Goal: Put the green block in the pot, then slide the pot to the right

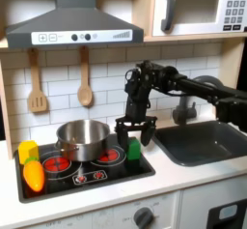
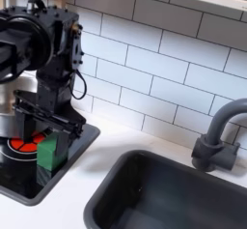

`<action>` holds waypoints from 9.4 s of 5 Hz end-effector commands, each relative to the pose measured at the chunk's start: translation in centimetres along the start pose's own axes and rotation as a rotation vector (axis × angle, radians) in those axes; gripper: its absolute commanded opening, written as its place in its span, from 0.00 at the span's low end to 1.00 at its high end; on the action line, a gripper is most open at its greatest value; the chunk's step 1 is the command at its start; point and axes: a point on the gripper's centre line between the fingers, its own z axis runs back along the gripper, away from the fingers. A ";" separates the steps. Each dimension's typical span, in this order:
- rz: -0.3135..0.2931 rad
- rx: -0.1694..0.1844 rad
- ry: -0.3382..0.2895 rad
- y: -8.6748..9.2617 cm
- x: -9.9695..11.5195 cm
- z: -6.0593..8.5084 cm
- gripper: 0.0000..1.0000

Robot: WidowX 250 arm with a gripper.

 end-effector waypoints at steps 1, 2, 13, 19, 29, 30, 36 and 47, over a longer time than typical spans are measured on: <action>-0.009 -0.003 0.023 -0.3 0.4 -1.0 1.00; -0.009 -0.005 0.041 -0.2 0.5 -1.7 1.00; -0.080 -0.055 0.069 -1.6 0.7 -2.8 0.00; -0.055 -0.085 -0.030 1.7 -1.1 0.7 0.00; 0.106 0.037 -0.331 7.8 3.2 4.6 0.00; 0.128 0.040 -0.347 8.3 4.0 4.6 0.00; 0.121 0.064 -0.323 9.4 5.3 3.1 1.00; 0.011 0.026 -0.180 5.8 3.3 -0.8 1.00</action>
